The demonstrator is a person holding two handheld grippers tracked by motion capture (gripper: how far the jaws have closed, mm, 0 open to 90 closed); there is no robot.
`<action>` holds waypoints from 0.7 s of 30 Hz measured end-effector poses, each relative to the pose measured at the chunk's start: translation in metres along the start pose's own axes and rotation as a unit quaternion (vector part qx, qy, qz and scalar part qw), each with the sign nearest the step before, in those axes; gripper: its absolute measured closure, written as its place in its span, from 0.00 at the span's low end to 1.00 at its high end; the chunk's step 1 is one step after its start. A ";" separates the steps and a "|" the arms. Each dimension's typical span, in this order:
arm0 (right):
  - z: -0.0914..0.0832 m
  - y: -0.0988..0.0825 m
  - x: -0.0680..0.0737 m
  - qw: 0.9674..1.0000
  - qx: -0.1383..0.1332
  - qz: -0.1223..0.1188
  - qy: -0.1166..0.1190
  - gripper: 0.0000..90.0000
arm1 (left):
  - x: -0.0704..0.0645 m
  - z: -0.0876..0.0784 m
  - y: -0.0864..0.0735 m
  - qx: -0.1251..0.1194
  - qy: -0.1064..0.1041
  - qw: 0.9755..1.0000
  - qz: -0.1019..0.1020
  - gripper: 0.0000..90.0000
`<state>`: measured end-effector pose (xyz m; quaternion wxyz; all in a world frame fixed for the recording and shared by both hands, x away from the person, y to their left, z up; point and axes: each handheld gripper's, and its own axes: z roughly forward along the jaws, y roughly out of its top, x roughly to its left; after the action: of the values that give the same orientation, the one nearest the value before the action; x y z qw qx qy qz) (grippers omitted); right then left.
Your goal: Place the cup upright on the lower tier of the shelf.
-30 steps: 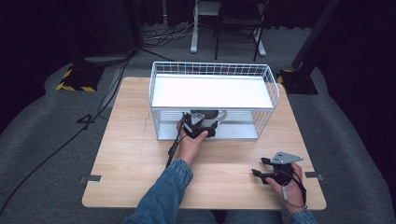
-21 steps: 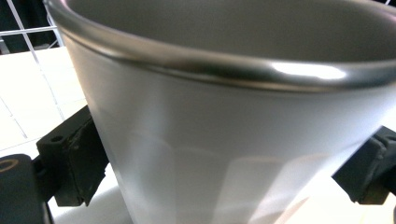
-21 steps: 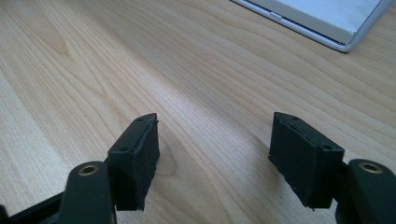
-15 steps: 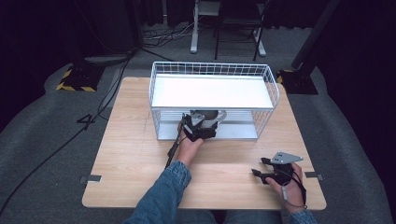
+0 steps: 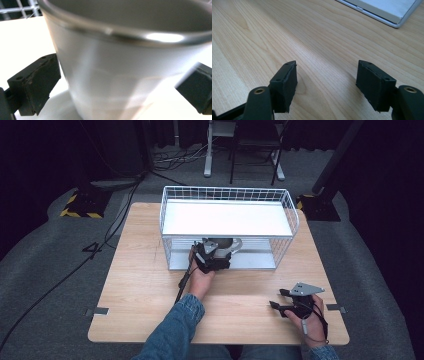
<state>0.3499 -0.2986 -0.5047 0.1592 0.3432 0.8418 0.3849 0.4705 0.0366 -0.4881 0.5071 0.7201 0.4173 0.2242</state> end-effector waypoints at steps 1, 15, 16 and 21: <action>0.000 0.000 0.000 1.000 0.000 0.000 0.000 0.37 | 0.000 -0.002 0.001 -0.005 -0.002 1.000 0.000 0.00; 0.000 0.000 0.000 1.000 0.000 -0.001 0.002 0.37 | 0.019 -0.036 0.002 -0.014 -0.059 0.997 -0.037 0.00; 0.000 0.000 0.000 1.000 0.000 -0.002 0.002 0.37 | 0.019 -0.040 0.002 -0.016 -0.053 0.998 -0.034 0.00; 0.000 0.000 0.000 1.000 0.001 -0.005 0.005 0.36 | 0.021 -0.061 0.000 -0.016 -0.059 0.997 -0.042 0.00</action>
<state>0.3498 -0.2984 -0.5046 0.1566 0.3377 0.8445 0.3851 0.4371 0.0871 -0.4666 0.5509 0.7056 0.4133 0.1664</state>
